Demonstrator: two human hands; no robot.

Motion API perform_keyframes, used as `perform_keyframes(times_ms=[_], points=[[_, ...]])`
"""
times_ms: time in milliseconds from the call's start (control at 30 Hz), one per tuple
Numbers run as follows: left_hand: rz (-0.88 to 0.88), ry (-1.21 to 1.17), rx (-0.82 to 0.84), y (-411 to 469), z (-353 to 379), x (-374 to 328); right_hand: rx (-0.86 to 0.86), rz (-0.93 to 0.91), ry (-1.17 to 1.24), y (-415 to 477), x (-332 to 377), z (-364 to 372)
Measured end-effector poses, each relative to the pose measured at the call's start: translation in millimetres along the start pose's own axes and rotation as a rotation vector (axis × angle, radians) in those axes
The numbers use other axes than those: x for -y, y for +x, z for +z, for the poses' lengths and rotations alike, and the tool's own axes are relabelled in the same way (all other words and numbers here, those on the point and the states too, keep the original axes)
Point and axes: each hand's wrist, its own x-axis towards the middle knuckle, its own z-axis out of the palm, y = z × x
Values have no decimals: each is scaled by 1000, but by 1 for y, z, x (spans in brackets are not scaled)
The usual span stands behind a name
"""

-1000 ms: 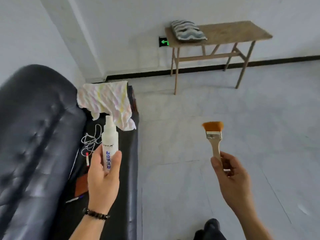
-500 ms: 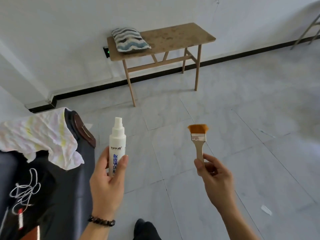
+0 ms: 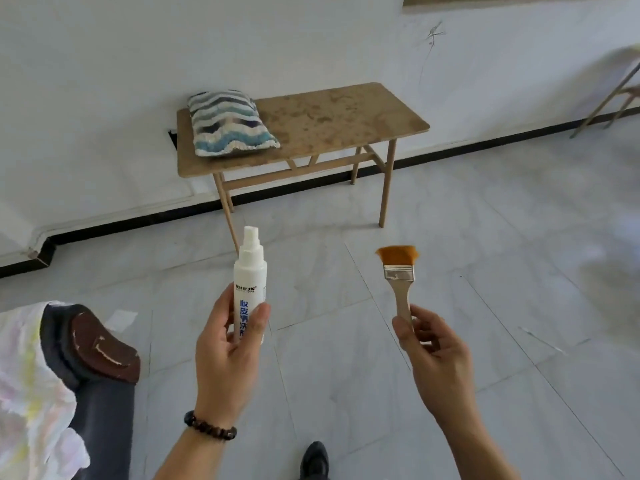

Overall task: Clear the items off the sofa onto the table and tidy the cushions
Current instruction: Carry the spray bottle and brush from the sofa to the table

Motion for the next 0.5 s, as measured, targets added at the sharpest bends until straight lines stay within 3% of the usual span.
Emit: perform_keyframes(times_ms=[267,500], points=[[18,1,94,180,134,-5,-152,40,53,189,-8,13],[-56,4,72,344,276,8,-136,75,114,419,-22,34]])
